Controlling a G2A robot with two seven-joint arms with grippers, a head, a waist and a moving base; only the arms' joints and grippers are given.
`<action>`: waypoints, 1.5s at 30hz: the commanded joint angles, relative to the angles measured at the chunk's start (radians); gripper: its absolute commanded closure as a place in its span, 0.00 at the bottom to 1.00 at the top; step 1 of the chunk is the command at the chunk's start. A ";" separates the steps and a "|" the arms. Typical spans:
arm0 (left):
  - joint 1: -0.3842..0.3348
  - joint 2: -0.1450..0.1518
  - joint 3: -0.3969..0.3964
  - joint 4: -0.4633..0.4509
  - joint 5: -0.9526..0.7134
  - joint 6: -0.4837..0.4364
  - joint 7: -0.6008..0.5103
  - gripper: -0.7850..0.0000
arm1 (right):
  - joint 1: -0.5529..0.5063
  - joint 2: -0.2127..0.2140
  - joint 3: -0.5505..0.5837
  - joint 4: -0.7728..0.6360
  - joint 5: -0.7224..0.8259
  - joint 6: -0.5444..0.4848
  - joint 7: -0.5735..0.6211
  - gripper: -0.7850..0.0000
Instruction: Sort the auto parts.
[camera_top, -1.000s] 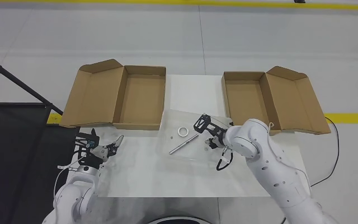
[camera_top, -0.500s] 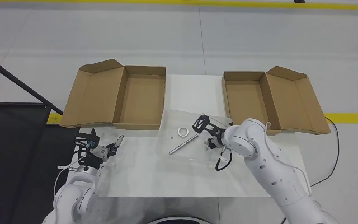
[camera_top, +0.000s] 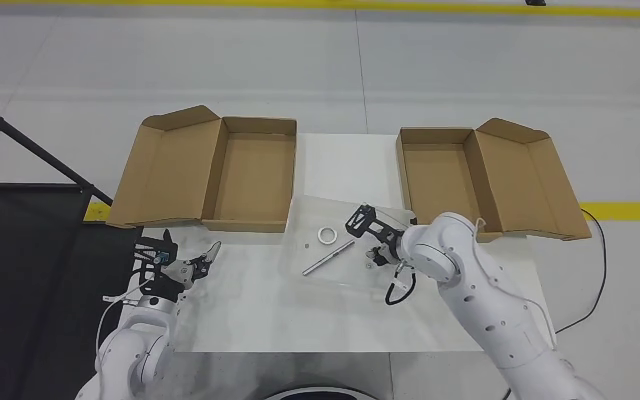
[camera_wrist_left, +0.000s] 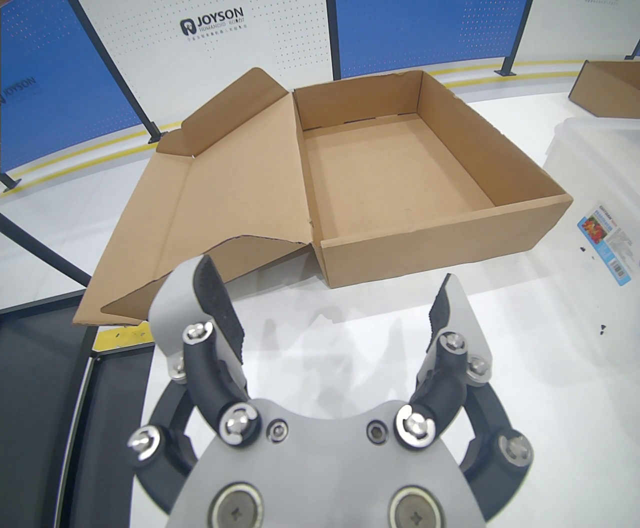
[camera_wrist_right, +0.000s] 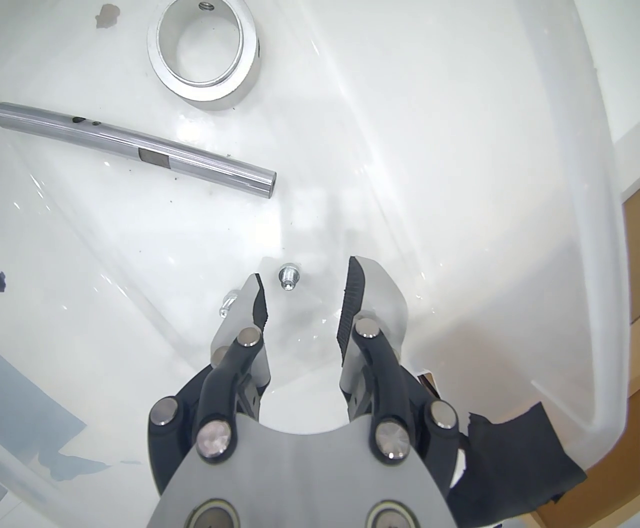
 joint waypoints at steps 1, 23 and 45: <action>0.000 0.000 0.000 0.000 0.000 0.000 0.000 0.00 | 0.004 -0.001 -0.005 0.003 -0.001 0.004 0.005 0.55; 0.000 0.000 0.000 0.000 0.000 0.000 0.000 0.00 | 0.018 -0.005 -0.023 0.025 0.025 -0.014 0.004 1.00; 0.000 0.000 0.000 0.000 0.000 0.000 0.000 0.00 | -0.211 0.067 0.438 -0.192 0.125 -0.027 -0.494 1.00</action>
